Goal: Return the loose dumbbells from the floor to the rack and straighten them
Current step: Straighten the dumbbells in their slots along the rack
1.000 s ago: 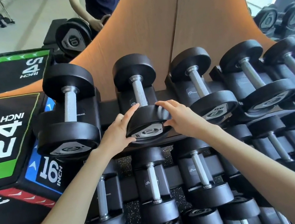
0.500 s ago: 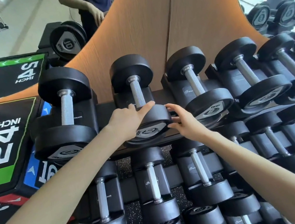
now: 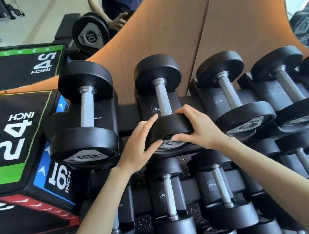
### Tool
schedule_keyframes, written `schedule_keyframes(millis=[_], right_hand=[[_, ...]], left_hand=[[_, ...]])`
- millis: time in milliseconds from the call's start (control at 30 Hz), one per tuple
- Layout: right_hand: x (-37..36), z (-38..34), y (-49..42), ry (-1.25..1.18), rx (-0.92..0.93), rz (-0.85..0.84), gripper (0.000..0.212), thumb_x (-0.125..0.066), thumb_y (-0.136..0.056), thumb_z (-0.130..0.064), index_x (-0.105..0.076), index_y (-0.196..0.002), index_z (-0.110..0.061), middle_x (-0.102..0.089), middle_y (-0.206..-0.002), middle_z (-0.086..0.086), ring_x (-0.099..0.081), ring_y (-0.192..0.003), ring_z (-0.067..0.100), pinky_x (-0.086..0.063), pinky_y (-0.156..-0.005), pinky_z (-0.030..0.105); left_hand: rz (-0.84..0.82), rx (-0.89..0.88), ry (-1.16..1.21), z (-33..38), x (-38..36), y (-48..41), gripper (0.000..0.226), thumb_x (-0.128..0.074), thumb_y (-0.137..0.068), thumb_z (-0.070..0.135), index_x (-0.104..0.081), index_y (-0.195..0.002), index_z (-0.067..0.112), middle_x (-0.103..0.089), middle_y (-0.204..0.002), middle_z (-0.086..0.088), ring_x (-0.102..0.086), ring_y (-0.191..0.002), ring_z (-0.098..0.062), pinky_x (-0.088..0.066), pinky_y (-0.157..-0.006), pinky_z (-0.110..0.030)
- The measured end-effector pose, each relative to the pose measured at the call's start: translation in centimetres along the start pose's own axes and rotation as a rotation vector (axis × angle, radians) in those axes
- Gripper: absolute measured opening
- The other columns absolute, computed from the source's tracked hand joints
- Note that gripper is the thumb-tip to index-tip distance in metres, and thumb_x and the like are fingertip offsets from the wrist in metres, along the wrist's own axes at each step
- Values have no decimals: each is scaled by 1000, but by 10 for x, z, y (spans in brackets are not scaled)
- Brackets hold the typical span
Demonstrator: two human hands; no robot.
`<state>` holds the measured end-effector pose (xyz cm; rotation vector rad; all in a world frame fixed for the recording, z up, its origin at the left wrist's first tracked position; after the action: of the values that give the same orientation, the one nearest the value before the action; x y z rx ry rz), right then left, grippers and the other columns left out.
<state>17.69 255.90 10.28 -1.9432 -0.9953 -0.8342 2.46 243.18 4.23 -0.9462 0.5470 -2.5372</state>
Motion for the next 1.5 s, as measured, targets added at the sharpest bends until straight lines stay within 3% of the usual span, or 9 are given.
schedule_keyframes(millis=[200, 333, 467, 600, 767, 900, 1067, 1267, 1500], right_hand=[[-18, 16, 1, -168, 21, 246, 68, -60, -71, -66, -55, -96, -3, -53, -87, -4, -49, -80, 2, -39, -73, 16], [-20, 26, 5, -266, -6, 313, 71, -60, -72, -67, -54, -95, 0, -53, -84, 1, -51, -77, 11, -41, -70, 23], [-28, 39, 10, -430, -36, 412, 65, -58, -72, -69, -52, -98, -10, -50, -88, -11, -48, -77, 6, -39, -69, 21], [-48, 48, 15, -560, -127, 564, 67, -44, -75, -76, -49, -98, -14, -48, -89, -22, -46, -76, 1, -37, -67, 17], [-64, 56, 27, -674, -279, 585, 53, -31, -75, -83, -49, -104, -42, -56, -87, -20, -50, -75, -1, -42, -64, 22], [-54, 53, 33, -525, -232, 375, 49, -41, -83, -59, -42, -109, -18, -53, -95, -11, -50, -83, -7, -39, -70, 21], [-23, 41, 33, -556, -172, 72, 47, -58, -78, -46, -41, -119, -28, -54, -112, -7, -53, -103, 1, -41, -89, 20], [-11, 11, -9, -193, 95, 40, 66, -53, -78, -66, -58, -109, -7, -60, -100, -6, -57, -94, 9, -43, -82, 24], [-21, 27, -1, -357, 81, 240, 54, -63, -74, -61, -57, -103, -16, -60, -96, -20, -58, -89, 2, -43, -79, 19]], left_hand=[[40, -88, -42, -16, -14, -8, 58, -49, -91, 37, -22, -142, 32, -41, -120, 3, -48, -107, -15, -30, -98, -11], [44, -206, -169, -14, -16, -19, 54, -37, -97, 50, -22, -143, 26, -42, -104, -1, -48, -86, -19, -44, -82, -25], [20, -301, -321, -2, -11, -30, 55, -40, -97, 47, -30, -142, 17, -50, -91, -12, -48, -77, -20, -51, -70, -36], [19, -422, -613, 21, -9, -42, 55, -43, -93, 48, -39, -138, 16, -52, -83, -13, -51, -67, -23, -50, -52, -33], [-51, -453, -834, 50, -22, -64, 63, -36, -83, 54, -57, -129, 17, -57, -82, -11, -55, -60, -24, -43, -42, -28], [38, -273, -543, 34, -10, -43, 60, -49, -86, 57, -52, -133, 19, -58, -94, -3, -58, -83, -20, -48, -66, -30], [165, -12, 11, 6, -15, -10, 56, -58, -86, 40, -43, -134, 17, -48, -124, 7, -47, -117, -13, -32, -103, -22], [366, -6, 196, -3, -31, -10, 55, -55, -86, 52, -49, -126, 15, -51, -117, 12, -52, -111, -12, -40, -96, -29], [448, -48, 286, -13, -38, -18, 63, -52, -82, 67, -54, -109, 10, -57, -105, 9, -57, -98, -8, -42, -85, -25]])
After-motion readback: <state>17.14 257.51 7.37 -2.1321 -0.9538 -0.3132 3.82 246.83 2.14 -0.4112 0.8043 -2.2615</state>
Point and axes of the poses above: each hand's wrist, its own y-axis away from the middle knuckle, its own x-axis out of the back of the hand, z = x × y, the point moved 2 cm from there along -y, towards the middle knuckle
